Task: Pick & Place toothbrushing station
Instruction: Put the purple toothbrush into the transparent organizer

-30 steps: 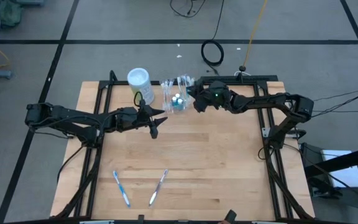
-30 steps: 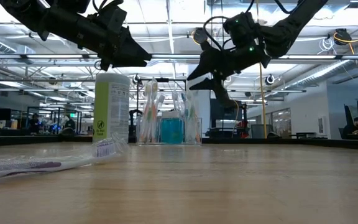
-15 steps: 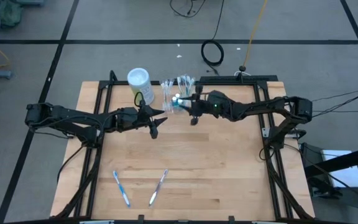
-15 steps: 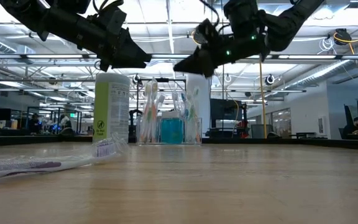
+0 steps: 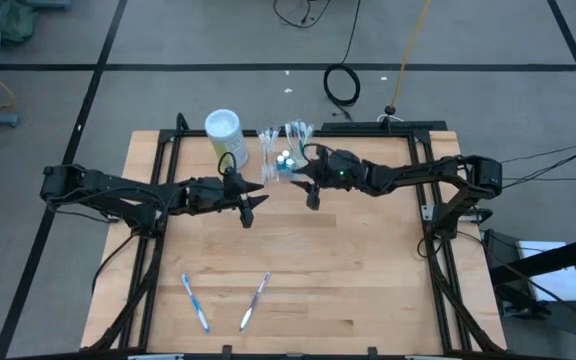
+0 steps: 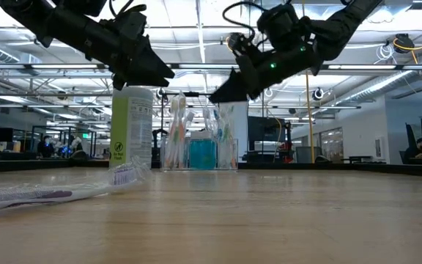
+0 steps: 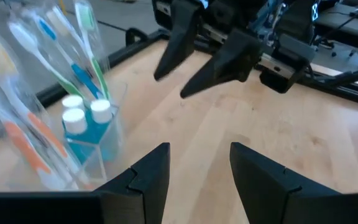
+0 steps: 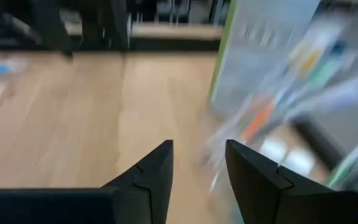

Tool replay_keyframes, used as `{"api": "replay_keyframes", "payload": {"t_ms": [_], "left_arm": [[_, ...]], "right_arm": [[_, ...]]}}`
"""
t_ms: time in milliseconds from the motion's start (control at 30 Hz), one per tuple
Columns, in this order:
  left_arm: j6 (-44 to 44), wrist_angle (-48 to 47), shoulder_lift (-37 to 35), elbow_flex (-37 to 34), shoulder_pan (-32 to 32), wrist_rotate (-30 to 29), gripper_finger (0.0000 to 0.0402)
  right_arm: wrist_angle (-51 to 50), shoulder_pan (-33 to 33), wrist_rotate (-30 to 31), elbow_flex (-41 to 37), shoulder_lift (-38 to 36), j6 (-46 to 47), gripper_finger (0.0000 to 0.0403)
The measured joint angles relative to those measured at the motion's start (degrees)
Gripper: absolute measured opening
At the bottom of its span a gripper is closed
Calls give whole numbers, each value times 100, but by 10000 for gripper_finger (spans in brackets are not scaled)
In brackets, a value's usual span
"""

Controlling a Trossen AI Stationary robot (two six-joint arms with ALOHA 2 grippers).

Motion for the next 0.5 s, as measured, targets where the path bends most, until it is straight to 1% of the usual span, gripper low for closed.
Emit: {"api": "replay_keyframes", "payload": {"t_ms": [100, 200, 333, 500], "left_arm": [[-166, -150, -2, 0, -94, 20, 175], [-441, -199, -1, 0, -190, 372, 175], [-833, -208, -2, 0, -415, 920, 175], [-842, -494, 0, 0, -900, 984, 175]], "right_arm": [[-541, 8, -5, -2, 0, 306, 141], [-844, 99, -4, -4, 0, 502, 141], [-872, 411, -19, -4, 0, 518, 141], [-874, 870, 0, -4, 0, 518, 141]]}}
